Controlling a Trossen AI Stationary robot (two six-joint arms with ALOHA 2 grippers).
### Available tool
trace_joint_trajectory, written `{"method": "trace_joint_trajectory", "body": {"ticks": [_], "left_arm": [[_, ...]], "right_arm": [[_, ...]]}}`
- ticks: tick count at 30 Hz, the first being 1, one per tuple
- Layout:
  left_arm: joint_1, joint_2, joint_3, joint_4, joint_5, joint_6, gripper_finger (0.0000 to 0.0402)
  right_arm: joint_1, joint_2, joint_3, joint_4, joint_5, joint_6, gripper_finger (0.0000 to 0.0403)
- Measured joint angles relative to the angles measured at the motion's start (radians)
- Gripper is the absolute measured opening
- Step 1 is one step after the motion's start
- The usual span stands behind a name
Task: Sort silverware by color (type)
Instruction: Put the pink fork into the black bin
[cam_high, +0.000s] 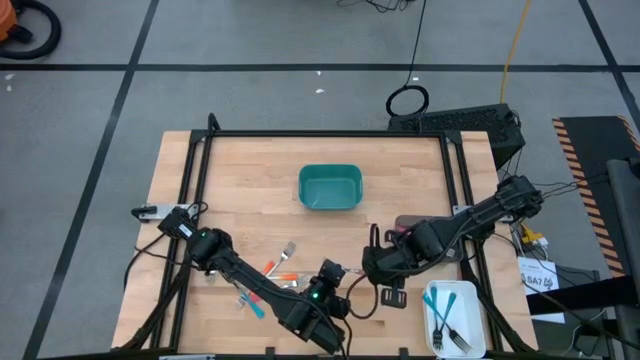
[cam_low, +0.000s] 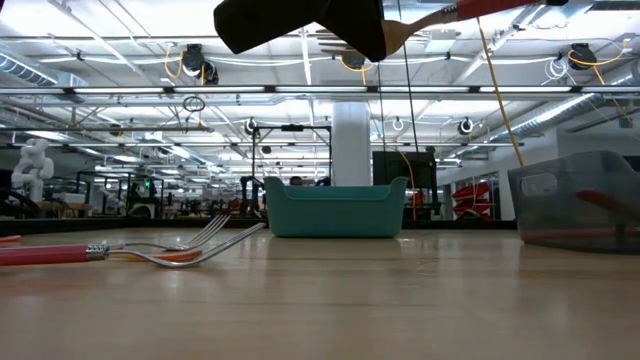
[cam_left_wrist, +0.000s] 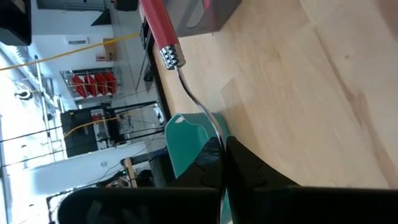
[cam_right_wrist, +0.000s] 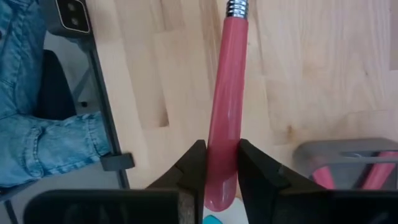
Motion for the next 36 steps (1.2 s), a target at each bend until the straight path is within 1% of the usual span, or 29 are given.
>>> {"method": "trace_joint_trajectory", "body": {"ticks": [3, 6, 8, 11, 14, 16, 18, 22, 29, 36], "left_arm": [[0.002, 0.0, 0.0, 0.002, 0.008, -0.014, 0.0009], [0.002, 0.0, 0.0, 0.026, 0.003, -0.036, 0.0031], [0.002, 0.0, 0.0, 0.052, -0.001, -0.053, 0.0055], [0.003, 0.0, 0.0, 0.081, -0.035, -0.056, 0.0098], [0.003, 0.0, 0.0, 0.112, -0.047, -0.085, 0.0139], [0.004, 0.0, 0.0, 0.126, -0.046, -0.108, 0.0159], [0.004, 0.0, 0.0, 0.13, -0.047, -0.127, 0.0174], [0.004, 0.0, 0.0, 0.129, -0.046, -0.166, 0.0185], [0.004, 0.0, 0.0, 0.129, -0.045, -0.233, 0.0186], [0.006, -0.011, 0.0, 0.14, -0.029, -0.321, 0.0186]], "right_arm": [[0.0, 0.0, 0.0, -0.001, -0.001, -0.007, 0.0061], [0.001, 0.0, 0.0, -0.01, -0.003, -0.016, 0.0061], [0.001, 0.0, 0.0, -0.02, -0.002, -0.024, 0.0048], [0.002, 0.0, 0.0, -0.04, -0.007, -0.025, 0.004], [0.004, -0.001, 0.0, -0.06, -0.007, -0.029, 0.003], [0.008, -0.004, 0.0, -0.064, 0.0, -0.036, 0.002], [0.015, -0.008, 0.0, -0.072, 0.029, -0.047, 0.0014], [0.021, -0.009, 0.0, -0.088, 0.047, -0.065, 0.0013], [0.033, -0.009, 0.0, -0.147, 0.106, -0.063, 0.0013], [0.037, -0.01, 0.0, -0.281, 0.156, -0.021, 0.0013]]}}
